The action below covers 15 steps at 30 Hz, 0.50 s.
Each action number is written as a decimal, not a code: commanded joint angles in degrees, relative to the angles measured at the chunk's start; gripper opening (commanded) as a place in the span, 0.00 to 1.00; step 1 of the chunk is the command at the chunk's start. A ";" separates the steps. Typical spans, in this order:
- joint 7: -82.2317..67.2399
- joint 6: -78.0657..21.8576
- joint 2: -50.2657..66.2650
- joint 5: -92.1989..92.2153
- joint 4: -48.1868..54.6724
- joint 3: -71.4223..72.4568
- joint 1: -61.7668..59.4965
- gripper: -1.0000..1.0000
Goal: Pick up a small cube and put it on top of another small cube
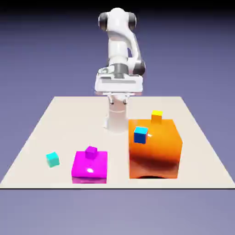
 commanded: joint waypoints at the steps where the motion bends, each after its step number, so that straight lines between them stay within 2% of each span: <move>1: 0.61 -0.58 2.08 0.19 0.88 -0.41 -1.35 0.50; 15: 9.19 -8.64 31.15 2.83 13.24 -6.18 -20.26 0.50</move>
